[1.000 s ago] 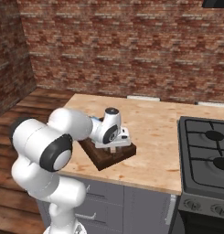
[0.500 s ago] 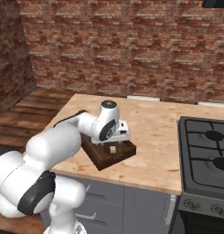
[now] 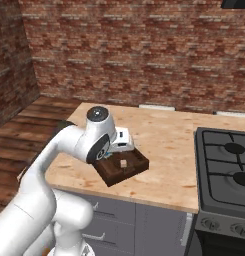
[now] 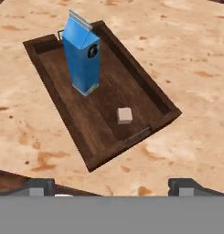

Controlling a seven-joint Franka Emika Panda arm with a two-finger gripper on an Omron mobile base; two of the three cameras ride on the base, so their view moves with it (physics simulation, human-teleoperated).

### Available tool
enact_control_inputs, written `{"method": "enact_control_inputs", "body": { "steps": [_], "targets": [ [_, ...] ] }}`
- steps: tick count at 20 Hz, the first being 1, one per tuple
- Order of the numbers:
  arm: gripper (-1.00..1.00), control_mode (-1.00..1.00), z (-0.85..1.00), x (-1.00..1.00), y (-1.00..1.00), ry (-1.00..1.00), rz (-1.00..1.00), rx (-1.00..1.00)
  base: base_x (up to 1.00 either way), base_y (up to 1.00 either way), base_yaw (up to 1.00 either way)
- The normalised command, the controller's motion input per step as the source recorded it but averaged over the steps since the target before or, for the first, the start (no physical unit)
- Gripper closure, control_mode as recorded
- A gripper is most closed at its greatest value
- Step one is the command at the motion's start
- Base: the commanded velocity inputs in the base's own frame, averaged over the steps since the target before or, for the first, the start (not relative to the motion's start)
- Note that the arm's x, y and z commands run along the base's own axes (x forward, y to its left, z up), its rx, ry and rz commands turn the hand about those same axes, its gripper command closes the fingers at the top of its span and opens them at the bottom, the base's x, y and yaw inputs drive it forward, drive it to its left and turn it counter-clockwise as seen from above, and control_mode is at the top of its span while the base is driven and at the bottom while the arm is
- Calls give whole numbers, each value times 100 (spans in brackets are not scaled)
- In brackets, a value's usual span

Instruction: Take out the milk from the fridge and place it on the tray on the counter. Then take the sugar cube near the tray and place it in the tray.

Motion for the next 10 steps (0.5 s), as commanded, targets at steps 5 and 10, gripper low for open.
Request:
{"method": "enact_control_inputs", "body": {
  "steps": [5,10],
  "targets": [
    [-100,-100,71,-100,37,-28,-12,0,0,0,0],
    [-100,-100,94,-94,39,-21,-10,0,0,0,0]
  ]
}}
